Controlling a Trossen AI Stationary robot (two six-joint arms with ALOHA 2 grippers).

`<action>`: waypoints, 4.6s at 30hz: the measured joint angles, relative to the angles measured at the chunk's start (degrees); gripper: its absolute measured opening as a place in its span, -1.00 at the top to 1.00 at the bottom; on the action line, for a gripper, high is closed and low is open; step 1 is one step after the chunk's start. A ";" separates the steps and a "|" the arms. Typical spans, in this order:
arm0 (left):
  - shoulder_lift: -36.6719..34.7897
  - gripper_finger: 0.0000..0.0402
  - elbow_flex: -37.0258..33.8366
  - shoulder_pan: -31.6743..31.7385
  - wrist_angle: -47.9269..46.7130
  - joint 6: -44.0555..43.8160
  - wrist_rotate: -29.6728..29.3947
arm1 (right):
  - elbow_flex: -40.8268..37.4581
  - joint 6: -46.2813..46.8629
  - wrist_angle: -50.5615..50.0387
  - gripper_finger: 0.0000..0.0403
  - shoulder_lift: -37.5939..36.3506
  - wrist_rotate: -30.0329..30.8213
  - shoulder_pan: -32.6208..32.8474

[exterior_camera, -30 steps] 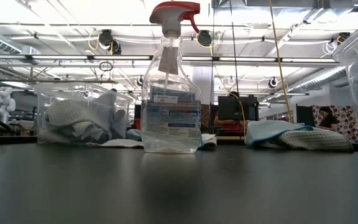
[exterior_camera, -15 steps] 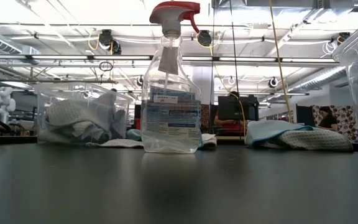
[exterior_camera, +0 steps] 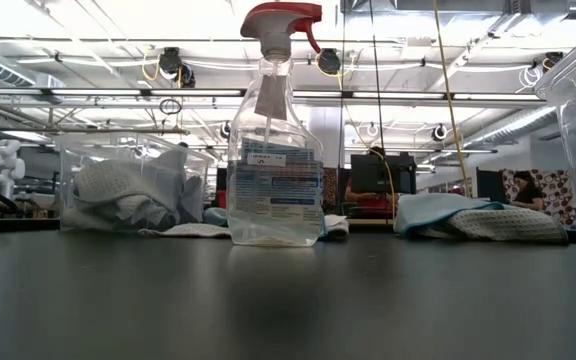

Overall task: Sort microfiber towel by color & place in baskets
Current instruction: Put the bottom left light blue towel into the right transparent bin, then put the left light blue towel into the right transparent bin

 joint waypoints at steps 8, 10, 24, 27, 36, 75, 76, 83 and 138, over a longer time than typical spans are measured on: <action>0.00 -0.27 0.00 0.00 -0.02 0.00 0.01 | 3.89 0.60 -4.74 0.01 -0.02 2.11 0.02; 0.00 -0.27 0.00 0.00 -0.02 0.00 0.01 | 4.09 1.35 -6.15 0.02 -0.02 2.71 0.12; -0.02 -0.27 0.00 0.00 -0.04 0.00 0.01 | 1.24 -0.61 -0.99 0.81 -0.02 4.59 0.35; -0.02 -0.27 0.00 0.00 -0.07 0.00 0.01 | -1.73 -1.57 2.91 0.96 -0.02 4.24 0.35; -0.02 -0.27 0.00 0.00 -0.07 -0.02 0.01 | -13.28 0.09 15.34 0.92 -0.02 1.90 0.35; -0.02 -0.27 0.00 0.24 -0.90 0.82 -2.24 | 4.04 -0.08 -2.94 0.23 0.00 2.96 0.13; -0.02 -0.27 0.00 0.42 -1.34 1.38 -2.40 | 4.74 -0.36 -3.38 0.23 0.00 3.40 0.13; -0.02 -0.27 0.02 3.90 -5.36 2.12 -3.92 | 7.56 -2.51 -4.99 0.23 0.00 7.37 0.12; 17.53 -0.12 0.04 79.27 15.69 9.70 39.01 | 7.62 -2.10 0.18 0.23 0.00 21.18 4.67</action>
